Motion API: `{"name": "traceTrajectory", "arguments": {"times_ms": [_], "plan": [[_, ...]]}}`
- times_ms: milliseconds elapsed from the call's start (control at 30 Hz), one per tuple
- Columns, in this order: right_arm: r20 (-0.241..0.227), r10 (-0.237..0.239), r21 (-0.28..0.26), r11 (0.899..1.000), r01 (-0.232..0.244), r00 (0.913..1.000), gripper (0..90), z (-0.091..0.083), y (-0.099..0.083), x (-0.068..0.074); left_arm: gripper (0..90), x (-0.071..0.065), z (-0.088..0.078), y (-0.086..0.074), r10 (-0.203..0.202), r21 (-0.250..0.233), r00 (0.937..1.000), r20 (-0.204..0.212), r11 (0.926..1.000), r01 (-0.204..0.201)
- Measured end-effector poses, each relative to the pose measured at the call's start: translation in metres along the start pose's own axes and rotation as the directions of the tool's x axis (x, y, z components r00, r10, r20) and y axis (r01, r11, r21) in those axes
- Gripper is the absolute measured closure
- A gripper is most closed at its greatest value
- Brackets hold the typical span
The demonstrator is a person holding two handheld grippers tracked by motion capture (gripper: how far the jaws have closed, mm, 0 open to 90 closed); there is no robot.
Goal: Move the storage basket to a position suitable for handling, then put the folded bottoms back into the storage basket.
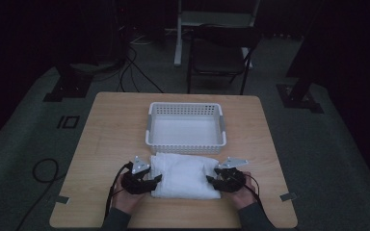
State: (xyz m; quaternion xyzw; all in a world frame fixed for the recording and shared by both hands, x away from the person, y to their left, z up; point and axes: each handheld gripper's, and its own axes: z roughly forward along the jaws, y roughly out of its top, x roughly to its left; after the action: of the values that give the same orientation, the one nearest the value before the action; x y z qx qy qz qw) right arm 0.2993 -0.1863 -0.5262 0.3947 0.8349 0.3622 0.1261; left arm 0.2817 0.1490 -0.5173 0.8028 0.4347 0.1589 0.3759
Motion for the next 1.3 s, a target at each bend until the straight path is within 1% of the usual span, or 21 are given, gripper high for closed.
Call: {"name": "traceTrajectory", "arguments": {"times_ms": [33, 100, 133, 233, 333, 433, 533, 600, 633, 667, 767, 800, 833, 867, 967, 1033, 1067, 1100, 1133, 1200, 1300], "plan": [[0.01, -0.005, -0.005, 1.0, 0.005, 0.9999, 51.1, 0.006, 0.006, -0.003, 41.1, 0.002, 0.001, 0.001, -0.005, -0.005, 0.9999, -0.012, 1.0, 0.005], [0.015, -0.004, -0.005, 1.0, 0.004, 0.9999, 50.4, 0.008, 0.009, -0.004, 40.0, 0.004, 0.001, 0.001, -0.005, -0.004, 0.9999, -0.016, 1.0, 0.005], [0.017, -0.006, -0.007, 1.0, 0.006, 0.9998, 50.0, 0.01, 0.012, -0.006, 39.4, 0.008, 0.003, 0.002, -0.016, -0.009, 0.9997, -0.018, 0.9998, 0.015], [0.016, 0.002, -0.01, 1.0, -0.002, 0.9999, 49.4, 0.014, 0.015, -0.007, 38.9, 0.011, 0.004, 0.003, -0.026, -0.013, 0.9993, -0.026, 0.9996, 0.026], [0.016, -0.004, -0.013, 1.0, 0.004, 0.9999, 49.0, 0.015, 0.016, -0.007, 38.9, 0.012, 0.004, 0.003, -0.039, -0.015, 0.9989, -0.024, 0.9991, 0.039], [0.018, 0.001, -0.014, 1.0, -0.001, 0.9998, 47.5, 0.015, 0.016, -0.008, 38.3, 0.012, 0.004, 0.003, -0.036, -0.025, 0.999, -0.027, 0.9991, 0.035], [0.023, 0.01, -0.013, 1.0, -0.01, 0.9997, 45.6, 0.015, 0.016, -0.008, 38.1, 0.013, 0.003, 0.003, -0.043, -0.032, 0.9989, -0.02, 0.9986, 0.042], [0.02, 0.012, -0.011, 1.0, -0.011, 0.9997, 45.6, 0.015, 0.016, -0.008, 36.7, 0.014, 0.001, 0.003, -0.06, -0.045, 0.9981, -0.011, 0.9972, 0.06], [0.02, 0.012, -0.011, 1.0, -0.011, 0.9997, 45.6, 0.015, 0.016, -0.008, 36.0, 0.014, 0.001, 0.003, -0.06, -0.045, 0.9981, -0.011, 0.9972, 0.06], [0.019, 0.01, -0.01, 1.0, -0.01, 0.9998, 45.8, 0.014, 0.015, -0.009, 35.9, 0.015, -0.001, 0.005, -0.071, -0.057, 0.9975, -0.004, 0.9959, 0.071], [0.021, 0.012, -0.013, 1.0, -0.012, 0.9997, 45.3, 0.014, 0.015, -0.008, 35.0, 0.015, -0.004, 0.007, -0.081, -0.069, 0.9967, 0.002, 0.9944, 0.081], [0.031, 0.025, -0.023, 0.999, -0.025, 0.9992, 40.8, 0.007, 0.016, -0.009, 34.4, 0.015, -0.009, 0.011, -0.085, -0.088, 0.9963, 0.013, 0.9925, 0.085], [0.031, 0.025, -0.023, 0.999, -0.025, 0.9992, 40.8, 0.007, 0.016, -0.009, 34.4, 0.015, -0.011, 0.013, -0.085, -0.096, 0.9962, 0.02, 0.9916, 0.086], [0.035, 0.031, -0.03, 0.999, -0.03, 0.9989, 38.3, 0.005, 0.016, -0.01, 34.0, 0.014, -0.014, 0.016, -0.082, -0.112, 0.9963, 0.026, 0.9901, 0.085], [0.034, 0.053, -0.059, 0.997, -0.051, 0.998, 27.1, -0.006, 0.017, -0.009, 31.4, 0.01, -0.018, 0.023, -0.07, -0.125, 0.9967, 0.04, 0.9894, 0.075], [0.035, 0.059, -0.069, 0.996, -0.057, 0.9976, 17.8, -0.01, 0.017, -0.007, 29.0, 0.007, -0.019, 0.026, -0.064, -0.12, 0.9969, 0.047, 0.9903, 0.069], [0.041, 0.065, -0.069, 0.996, -0.062, 0.9971, 14.7, -0.011, 0.017, -0.005, 27.3, 0.004, -0.019, 0.027, -0.063, -0.122, 0.9972, 0.04, 0.9903, 0.067], [0.04, 0.066, -0.074, 0.995, -0.063, 0.997, 12.8, -0.013, 0.017, -0.004, 24.8, 0.002, -0.019, 0.028, -0.06, -0.121, 0.9973, 0.042, 0.9906, 0.064], [0.034, 0.071, -0.078, 0.995, -0.068, 0.9969, 12.0, -0.013, 0.017, -0.003, 23.4, 0.001, -0.018, 0.028, -0.059, -0.112, 0.9969, 0.053, 0.9916, 0.064], [0.014, 0.083, -0.09, 0.993, -0.081, 0.9965, 11.0, -0.015, 0.017, -0.001, 18.5, -0.002, -0.014, 0.027, -0.054, -0.095, 0.9965, 0.064, 0.9936, 0.06], [-0.004, 0.084, -0.101, 0.991, -0.084, 0.9965, 10.7, -0.015, 0.018, 0.001, 15.5, -0.004, -0.007, 0.024, -0.05, -0.073, 0.9977, 0.046, 0.9959, 0.053]]}}
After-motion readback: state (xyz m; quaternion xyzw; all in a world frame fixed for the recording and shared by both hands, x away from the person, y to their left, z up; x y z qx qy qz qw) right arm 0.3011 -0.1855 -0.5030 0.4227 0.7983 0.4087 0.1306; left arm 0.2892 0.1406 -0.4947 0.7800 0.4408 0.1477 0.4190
